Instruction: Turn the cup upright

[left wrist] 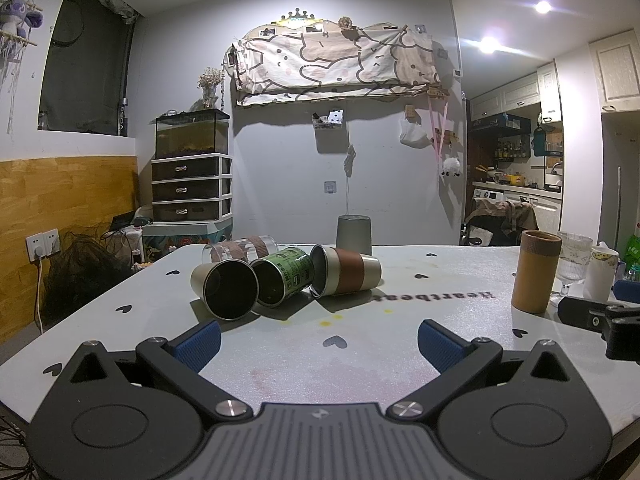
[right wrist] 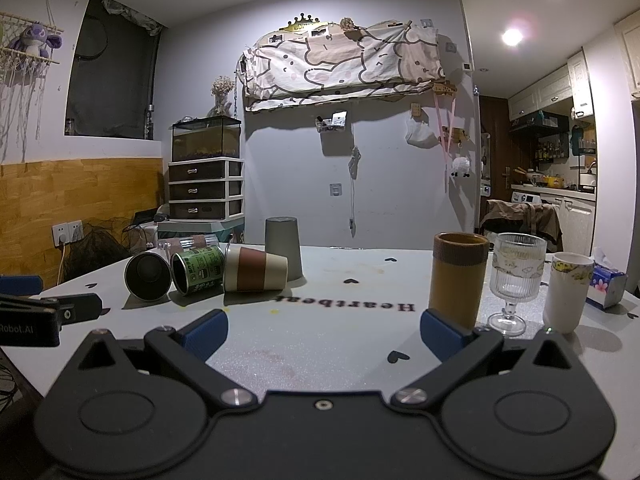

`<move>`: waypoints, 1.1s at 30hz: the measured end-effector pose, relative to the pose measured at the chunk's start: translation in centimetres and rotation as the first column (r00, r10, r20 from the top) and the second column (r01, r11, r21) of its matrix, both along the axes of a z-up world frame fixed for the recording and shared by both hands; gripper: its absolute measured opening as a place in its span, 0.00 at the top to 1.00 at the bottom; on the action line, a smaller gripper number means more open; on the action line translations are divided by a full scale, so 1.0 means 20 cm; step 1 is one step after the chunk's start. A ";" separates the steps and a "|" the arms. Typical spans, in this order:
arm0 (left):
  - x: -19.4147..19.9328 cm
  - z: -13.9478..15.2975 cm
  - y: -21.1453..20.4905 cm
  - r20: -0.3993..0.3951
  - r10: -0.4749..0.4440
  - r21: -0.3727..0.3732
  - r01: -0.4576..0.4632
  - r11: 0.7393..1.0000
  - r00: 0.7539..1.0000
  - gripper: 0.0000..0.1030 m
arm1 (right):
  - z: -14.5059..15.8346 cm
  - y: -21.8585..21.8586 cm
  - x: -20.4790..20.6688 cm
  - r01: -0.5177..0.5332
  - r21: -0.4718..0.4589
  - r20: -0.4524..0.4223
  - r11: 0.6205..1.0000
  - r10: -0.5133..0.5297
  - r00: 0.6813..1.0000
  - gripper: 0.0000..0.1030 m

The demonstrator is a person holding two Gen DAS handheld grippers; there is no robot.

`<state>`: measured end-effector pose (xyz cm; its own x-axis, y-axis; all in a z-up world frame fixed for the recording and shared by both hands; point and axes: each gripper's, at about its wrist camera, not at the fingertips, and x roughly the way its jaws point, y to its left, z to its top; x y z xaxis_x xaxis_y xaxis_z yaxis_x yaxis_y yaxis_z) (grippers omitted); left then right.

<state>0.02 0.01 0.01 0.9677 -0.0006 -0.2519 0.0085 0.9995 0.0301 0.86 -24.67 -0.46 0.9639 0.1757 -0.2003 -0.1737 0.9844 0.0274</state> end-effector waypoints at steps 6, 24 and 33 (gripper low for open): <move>0.00 0.00 0.00 0.000 0.000 0.000 0.000 1.000 1.000 0.00 | 0.00 0.00 0.00 0.000 0.000 0.000 1.000 0.000 1.000 0.00; 0.17 0.05 0.10 0.007 0.092 -0.008 -0.092 0.996 0.996 0.00 | -0.02 -0.02 -0.01 -0.005 0.006 -0.008 1.000 0.005 1.000 0.00; 0.63 0.05 0.31 -0.007 0.255 -0.012 -0.255 0.967 0.967 0.00 | -0.02 0.01 -0.04 0.013 0.014 -0.016 1.000 -0.013 1.000 0.00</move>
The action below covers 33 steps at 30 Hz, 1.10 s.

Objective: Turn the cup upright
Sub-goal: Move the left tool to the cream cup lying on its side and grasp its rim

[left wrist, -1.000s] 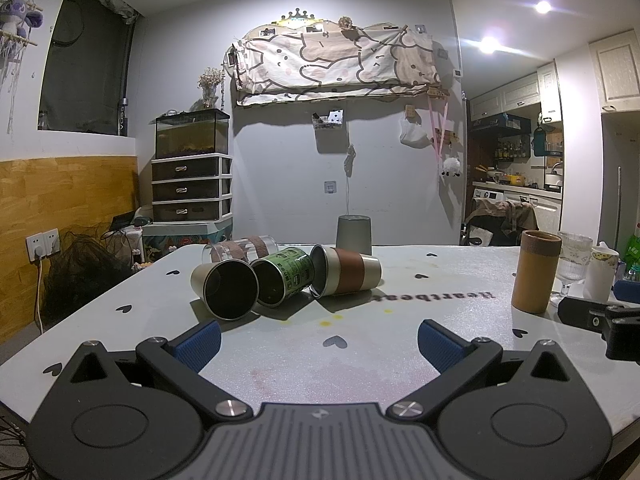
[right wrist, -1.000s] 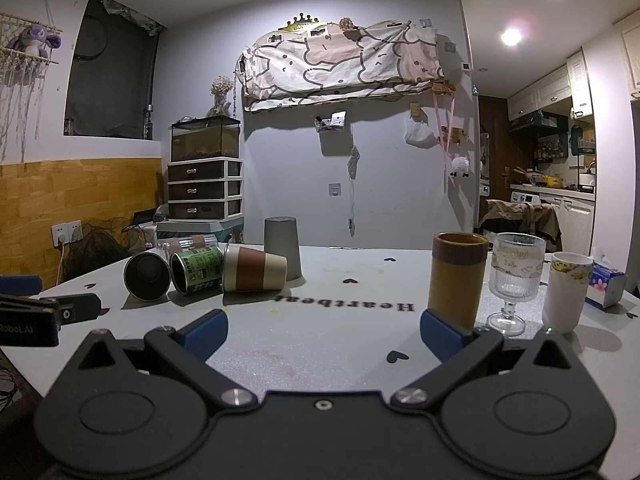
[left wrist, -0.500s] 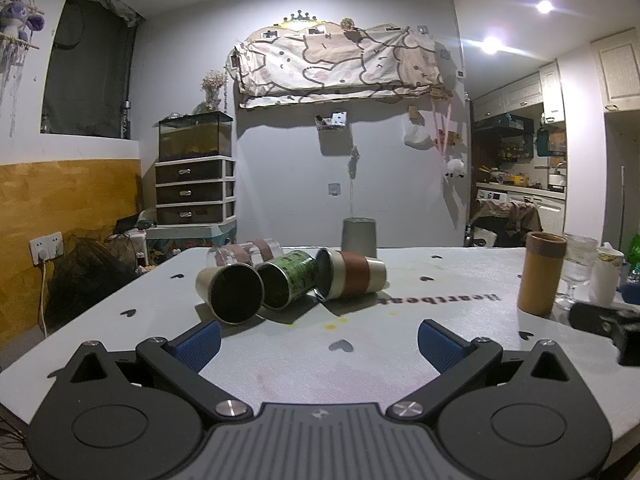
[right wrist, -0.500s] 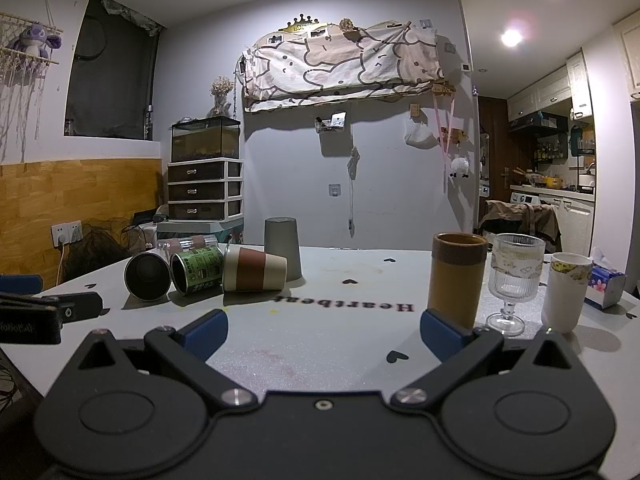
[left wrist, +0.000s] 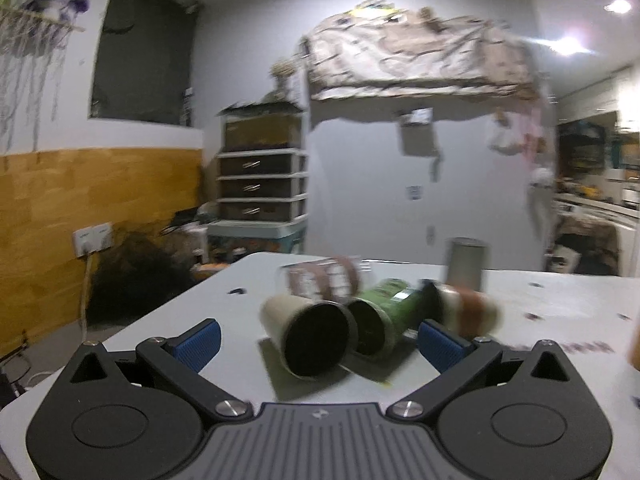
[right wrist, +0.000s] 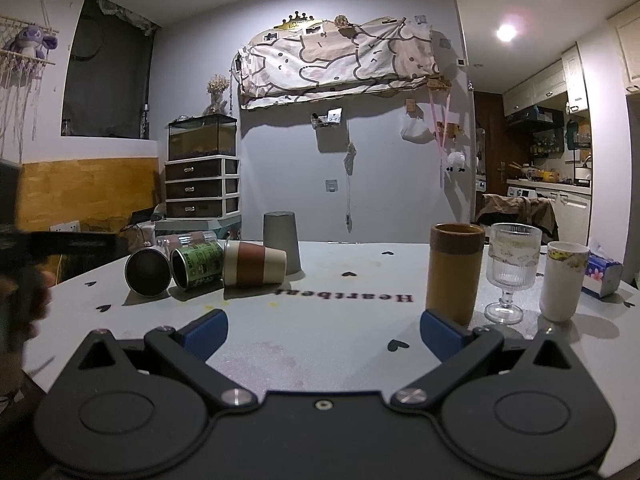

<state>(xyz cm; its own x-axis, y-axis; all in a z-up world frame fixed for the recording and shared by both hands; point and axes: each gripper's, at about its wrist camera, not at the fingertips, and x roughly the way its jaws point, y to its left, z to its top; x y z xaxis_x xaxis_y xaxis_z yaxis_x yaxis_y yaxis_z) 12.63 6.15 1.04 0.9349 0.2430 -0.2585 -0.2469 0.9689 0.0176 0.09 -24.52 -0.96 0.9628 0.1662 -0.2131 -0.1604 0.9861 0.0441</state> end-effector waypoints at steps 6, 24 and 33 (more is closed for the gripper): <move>0.27 0.00 0.13 -0.033 0.105 -0.090 -0.108 0.990 0.994 0.00 | -0.02 0.00 -0.02 0.016 0.004 0.003 1.000 -0.016 1.000 0.00; 0.66 -0.23 0.01 -0.231 0.085 0.164 -0.047 0.985 0.969 0.00 | -0.05 -0.09 -0.04 -0.006 0.045 0.003 0.999 0.006 1.000 0.00; 0.71 -0.24 0.02 -0.251 0.116 0.155 -0.078 0.985 0.961 0.02 | -0.07 -0.10 -0.03 -0.004 0.042 -0.010 0.999 0.005 1.000 0.00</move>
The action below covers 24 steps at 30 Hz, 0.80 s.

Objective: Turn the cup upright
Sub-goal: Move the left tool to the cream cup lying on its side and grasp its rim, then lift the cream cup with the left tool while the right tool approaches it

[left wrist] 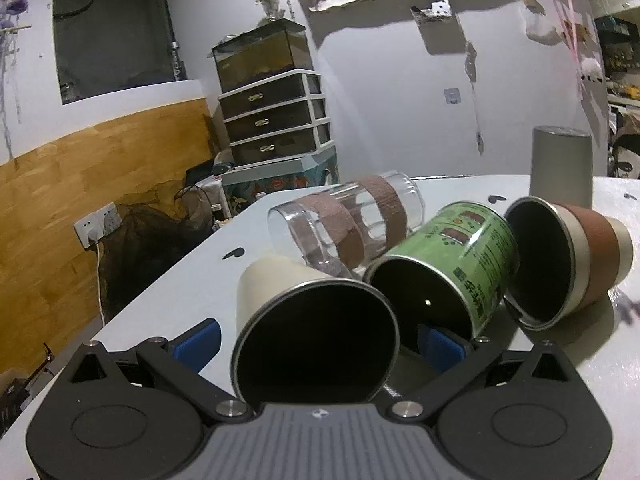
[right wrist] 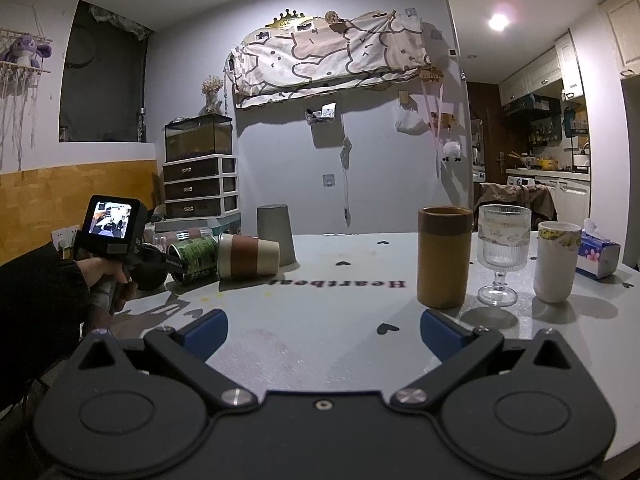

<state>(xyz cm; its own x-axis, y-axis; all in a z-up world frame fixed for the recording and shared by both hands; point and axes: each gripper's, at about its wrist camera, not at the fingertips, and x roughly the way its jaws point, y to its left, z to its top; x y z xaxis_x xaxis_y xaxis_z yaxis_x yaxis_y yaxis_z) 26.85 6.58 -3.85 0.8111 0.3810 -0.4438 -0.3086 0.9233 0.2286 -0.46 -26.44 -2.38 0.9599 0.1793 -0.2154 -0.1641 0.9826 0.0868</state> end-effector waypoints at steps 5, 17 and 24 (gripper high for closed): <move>-0.01 -0.01 0.08 -0.026 0.019 -0.097 -0.022 0.995 0.999 0.17 | 0.00 0.00 0.00 -0.001 0.001 -0.002 1.000 0.001 1.000 0.00; -0.36 0.01 0.20 -0.004 -0.033 -0.214 0.032 0.976 0.999 0.17 | -0.01 -0.01 0.00 -0.035 0.011 0.011 0.999 0.034 0.999 0.00; -0.70 0.01 0.15 0.021 -0.138 -0.287 0.138 0.948 0.990 0.18 | -0.01 0.00 -0.01 -0.061 0.024 0.018 0.998 0.061 0.998 0.00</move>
